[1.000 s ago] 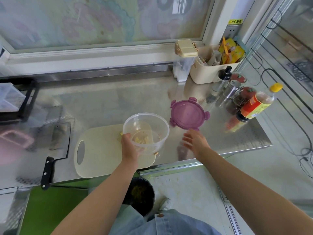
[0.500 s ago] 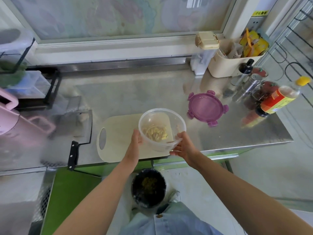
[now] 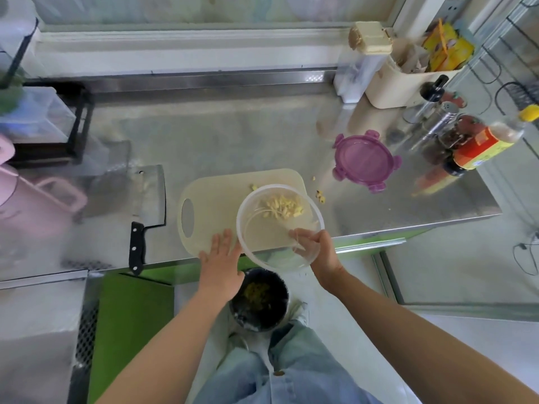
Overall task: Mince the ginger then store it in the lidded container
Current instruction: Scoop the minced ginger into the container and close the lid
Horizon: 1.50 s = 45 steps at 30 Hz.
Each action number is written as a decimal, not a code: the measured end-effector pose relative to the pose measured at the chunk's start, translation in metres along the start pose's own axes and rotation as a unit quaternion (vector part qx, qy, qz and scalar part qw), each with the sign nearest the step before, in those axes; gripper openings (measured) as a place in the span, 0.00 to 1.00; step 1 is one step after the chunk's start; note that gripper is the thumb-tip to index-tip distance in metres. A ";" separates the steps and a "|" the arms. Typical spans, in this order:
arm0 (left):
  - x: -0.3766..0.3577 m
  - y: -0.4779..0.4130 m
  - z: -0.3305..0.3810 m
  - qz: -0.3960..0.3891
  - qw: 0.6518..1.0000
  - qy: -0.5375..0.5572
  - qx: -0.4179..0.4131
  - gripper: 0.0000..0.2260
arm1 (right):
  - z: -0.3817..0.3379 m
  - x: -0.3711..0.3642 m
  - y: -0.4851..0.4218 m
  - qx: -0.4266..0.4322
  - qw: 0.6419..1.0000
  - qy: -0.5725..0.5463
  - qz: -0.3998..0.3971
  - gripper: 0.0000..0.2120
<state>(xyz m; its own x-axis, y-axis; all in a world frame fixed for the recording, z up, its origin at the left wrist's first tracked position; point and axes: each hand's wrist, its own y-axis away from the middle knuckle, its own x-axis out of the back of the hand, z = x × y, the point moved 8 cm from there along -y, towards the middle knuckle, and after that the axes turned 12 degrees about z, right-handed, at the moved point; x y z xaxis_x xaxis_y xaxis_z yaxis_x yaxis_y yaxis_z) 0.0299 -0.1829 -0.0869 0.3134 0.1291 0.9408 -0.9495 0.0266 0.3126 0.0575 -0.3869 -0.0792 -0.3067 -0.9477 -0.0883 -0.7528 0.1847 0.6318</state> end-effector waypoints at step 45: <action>-0.070 0.071 0.017 -0.169 0.741 0.565 0.321 0.12 | -0.025 -0.007 0.012 0.272 0.890 0.364 -0.041 0.09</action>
<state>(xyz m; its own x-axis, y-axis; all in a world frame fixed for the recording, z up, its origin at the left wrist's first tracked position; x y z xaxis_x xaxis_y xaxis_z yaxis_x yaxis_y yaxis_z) -0.0592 -0.2066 -0.1281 -0.0245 0.9800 0.1976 -0.5036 -0.1828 0.8443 0.0651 -0.3842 -0.0519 0.0711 -0.8450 0.5300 -0.9867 0.0183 0.1615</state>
